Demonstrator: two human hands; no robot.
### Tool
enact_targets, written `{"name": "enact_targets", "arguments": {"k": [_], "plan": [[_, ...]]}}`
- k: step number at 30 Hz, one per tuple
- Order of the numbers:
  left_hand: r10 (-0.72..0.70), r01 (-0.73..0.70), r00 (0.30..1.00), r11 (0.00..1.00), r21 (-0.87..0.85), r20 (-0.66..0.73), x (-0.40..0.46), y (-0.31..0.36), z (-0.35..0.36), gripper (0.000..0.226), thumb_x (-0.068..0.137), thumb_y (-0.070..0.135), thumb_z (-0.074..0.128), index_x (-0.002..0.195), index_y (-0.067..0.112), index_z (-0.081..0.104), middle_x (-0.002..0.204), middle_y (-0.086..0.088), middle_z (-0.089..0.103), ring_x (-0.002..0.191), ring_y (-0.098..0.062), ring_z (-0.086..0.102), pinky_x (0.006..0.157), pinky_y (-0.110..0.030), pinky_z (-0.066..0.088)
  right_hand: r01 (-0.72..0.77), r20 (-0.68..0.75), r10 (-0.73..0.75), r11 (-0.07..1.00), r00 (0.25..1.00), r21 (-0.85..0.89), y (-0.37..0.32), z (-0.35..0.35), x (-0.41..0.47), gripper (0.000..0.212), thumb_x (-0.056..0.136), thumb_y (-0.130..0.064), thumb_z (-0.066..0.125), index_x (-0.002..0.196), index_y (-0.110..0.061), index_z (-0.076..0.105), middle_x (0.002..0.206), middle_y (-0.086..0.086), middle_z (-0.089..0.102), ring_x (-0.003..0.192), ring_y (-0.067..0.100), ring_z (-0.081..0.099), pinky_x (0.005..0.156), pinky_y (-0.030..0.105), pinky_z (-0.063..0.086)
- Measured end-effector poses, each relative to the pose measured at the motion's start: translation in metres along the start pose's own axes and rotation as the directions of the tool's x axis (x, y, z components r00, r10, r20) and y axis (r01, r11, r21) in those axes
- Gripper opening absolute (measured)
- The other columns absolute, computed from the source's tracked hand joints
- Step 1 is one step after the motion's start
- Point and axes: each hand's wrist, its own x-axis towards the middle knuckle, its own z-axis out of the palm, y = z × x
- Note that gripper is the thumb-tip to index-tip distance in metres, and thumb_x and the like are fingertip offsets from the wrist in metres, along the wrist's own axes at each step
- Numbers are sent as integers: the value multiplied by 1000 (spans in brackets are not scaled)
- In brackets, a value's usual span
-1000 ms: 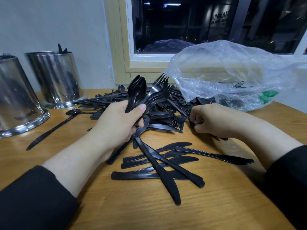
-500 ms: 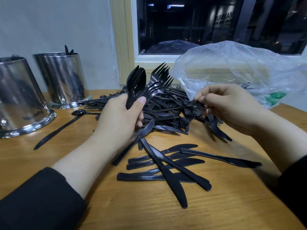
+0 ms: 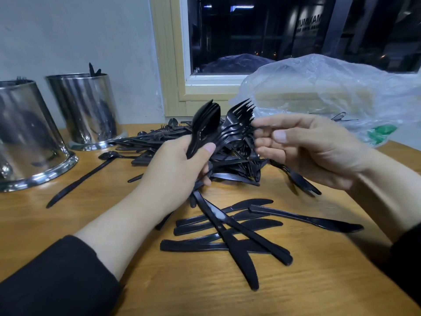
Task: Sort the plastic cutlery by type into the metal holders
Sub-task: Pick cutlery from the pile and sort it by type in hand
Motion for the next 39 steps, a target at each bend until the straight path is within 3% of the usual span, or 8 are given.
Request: {"name": "enact_targets", "arguments": {"k": [5,7,10,12,18,27,30,39], "plan": [[-7,7,998,1000,3,64,-1,0,5,36,103,38,55,78,13,60,57,-4,64,48,-15,56,52,-23,47,144,-231,-188,970,955,-196,9,14,6,10,73,-12,74,80,-10,66,75,9,70,71,20,66,71,24,57],[-7,11,995,999,-47,101,-1,-2,6,40,103,41,55,77,11,61,62,-12,64,50,-24,53,49,-29,43,184,-284,-262,945,922,-271,12,18,8,12,79,-12,76,76,-12,64,69,7,69,66,19,64,62,20,53],[-31,48,992,989,-137,123,-1,-4,7,41,104,37,55,83,3,62,68,-20,60,51,-24,44,40,-19,34,197,-329,-367,871,870,-451,13,20,9,17,88,-9,74,76,-9,61,62,3,66,57,13,57,56,18,46],[-45,71,989,981,-183,143,-1,-4,5,35,104,31,56,91,-1,61,75,-14,63,52,-22,43,38,-17,31,176,-342,-394,834,853,-523,12,19,9,20,88,-11,74,74,-10,60,59,4,61,56,14,53,57,18,43],[-90,123,974,981,-152,208,0,-6,2,39,100,43,60,81,9,64,83,-38,56,59,-26,40,43,-24,30,119,-382,-421,785,823,-608,7,7,9,23,88,-18,75,71,-19,60,61,4,59,60,18,56,67,36,46],[-86,106,976,990,-93,202,-2,-3,2,35,100,37,60,79,8,61,61,-13,56,51,-19,41,41,-18,31,42,-355,-494,627,794,-778,-1,0,5,25,88,-23,74,75,-9,57,68,16,62,58,15,51,52,27,36],[-91,106,976,992,-66,195,-2,-1,4,30,102,29,60,81,8,59,45,10,52,42,-11,39,41,-14,31,21,-312,-491,560,813,-828,-3,2,3,29,88,-25,74,74,-8,54,57,1,51,53,6,41,49,20,32],[-103,99,966,995,28,238,-6,2,4,34,100,36,62,78,10,59,42,13,48,42,-9,37,48,-21,33,-15,-236,-426,461,874,-887,3,9,4,33,87,-26,74,68,-15,50,51,-12,45,48,3,36,47,17,30]]}}
